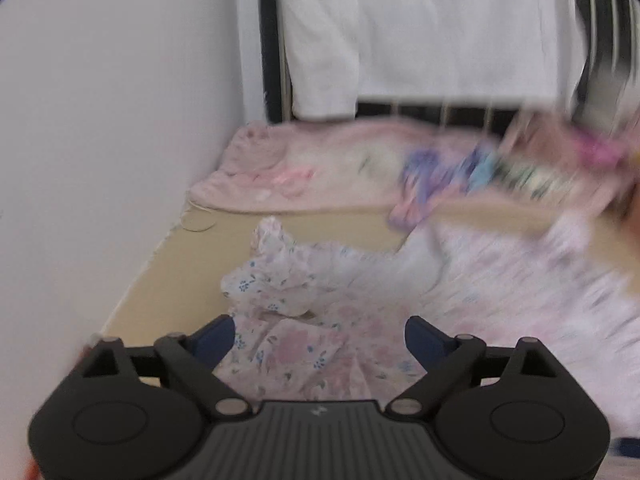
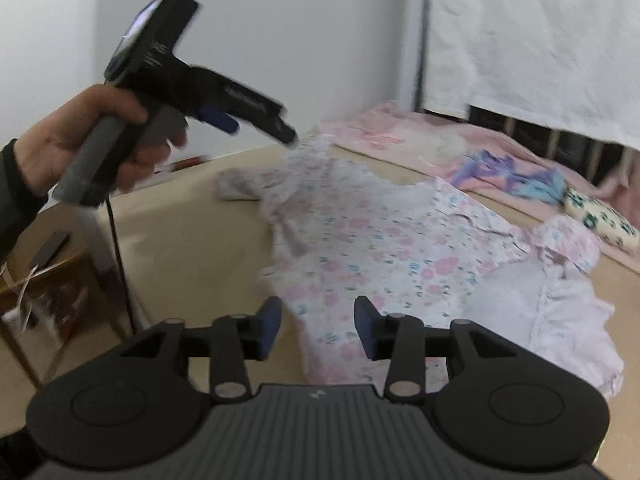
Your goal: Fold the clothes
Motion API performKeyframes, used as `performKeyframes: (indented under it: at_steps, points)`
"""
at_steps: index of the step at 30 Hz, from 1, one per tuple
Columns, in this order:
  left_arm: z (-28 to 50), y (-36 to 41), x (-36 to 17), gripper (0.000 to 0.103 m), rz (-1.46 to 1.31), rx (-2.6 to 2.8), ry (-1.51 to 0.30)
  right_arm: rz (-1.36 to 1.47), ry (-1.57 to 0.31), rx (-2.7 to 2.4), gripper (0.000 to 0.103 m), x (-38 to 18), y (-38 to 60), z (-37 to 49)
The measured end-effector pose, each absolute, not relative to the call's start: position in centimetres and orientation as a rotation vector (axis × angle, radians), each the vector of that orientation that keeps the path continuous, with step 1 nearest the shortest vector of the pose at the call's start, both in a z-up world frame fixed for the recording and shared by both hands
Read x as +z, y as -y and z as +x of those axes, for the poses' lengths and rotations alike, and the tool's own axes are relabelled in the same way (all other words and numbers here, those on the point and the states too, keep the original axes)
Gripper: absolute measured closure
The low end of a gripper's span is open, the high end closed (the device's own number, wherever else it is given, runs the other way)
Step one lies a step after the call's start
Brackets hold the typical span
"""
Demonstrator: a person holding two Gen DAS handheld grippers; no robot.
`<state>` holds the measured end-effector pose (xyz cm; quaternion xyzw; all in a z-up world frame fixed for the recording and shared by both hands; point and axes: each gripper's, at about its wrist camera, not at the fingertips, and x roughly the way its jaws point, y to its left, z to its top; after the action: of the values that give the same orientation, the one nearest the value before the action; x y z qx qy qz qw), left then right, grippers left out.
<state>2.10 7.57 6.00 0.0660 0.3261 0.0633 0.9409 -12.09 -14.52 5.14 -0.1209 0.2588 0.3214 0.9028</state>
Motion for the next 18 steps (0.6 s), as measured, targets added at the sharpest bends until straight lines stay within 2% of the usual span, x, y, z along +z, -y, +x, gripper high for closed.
performKeyframes:
  at_steps: [1, 2, 3, 4, 5, 7, 10, 11, 13, 15, 16, 17, 18]
  points:
    - [3.1, -6.8, 5.2, 0.028, 0.183, 0.19, -0.684, -0.232, -0.547, 0.655, 0.063, 4.9, 14.4, -11.9]
    - [3.7, -6.8, 4.4, 0.062, 0.199, 0.236, -0.707, -0.212, -0.561, 0.647, 0.064, 4.6, 14.4, -11.7]
    - [4.3, -6.8, 3.7, 0.103, 0.214, 0.282, -0.73, -0.192, -0.574, 0.64, 0.066, 4.4, 14.3, -11.5]
    - [4.4, -7.2, 3.2, 0.098, 0.194, 0.308, -0.749, -0.18, -0.594, 0.637, 0.07, 4.1, 14.2, -11.3]
    - [3.3, -8.6, 3.3, 0.102, 0.103, 0.306, -0.746, -0.177, -0.607, 0.634, 0.075, 3.8, 14.0, -11.3]
    - [0.1, -11.4, 3.9, 0.102, -0.085, 0.345, -0.679, -0.176, -0.626, 0.635, 0.081, 3.3, 13.8, -11.4]
    - [-6.4, -14.2, 3.8, 0.103, -0.222, 0.592, -0.596, -0.171, -0.65, 0.646, 0.084, 2.4, 13.7, -11.6]
    - [-8.1, -14.9, 3.5, 0.102, -0.273, 0.635, -0.599, -0.176, -0.652, 0.644, 0.084, 2.2, 13.6, -11.7]
    - [-9.3, -14.9, 3.8, 0.093, -0.282, 0.616, -0.595, -0.178, -0.645, 0.646, 0.084, 2.2, 13.6, -11.9]
    - [-8.1, -12.6, 5.3, 0.048, -0.153, 0.529, -0.563, -0.175, -0.645, 0.649, 0.083, 2.4, 13.6, -11.8]
    - [-7.5, -11.3, 6.0, 0.035, -0.093, 0.48, -0.536, -0.179, -0.645, 0.649, 0.083, 2.5, 13.5, -11.7]
    - [-6.5, -9.9, 6.4, 0.018, -0.044, 0.425, -0.508, -0.184, -0.646, 0.648, 0.082, 2.5, 13.4, -11.5]
    - [-5.0, -8.6, 6.2, 0.016, -0.002, 0.379, -0.512, -0.186, -0.647, 0.643, 0.082, 2.5, 13.3, -11.5]
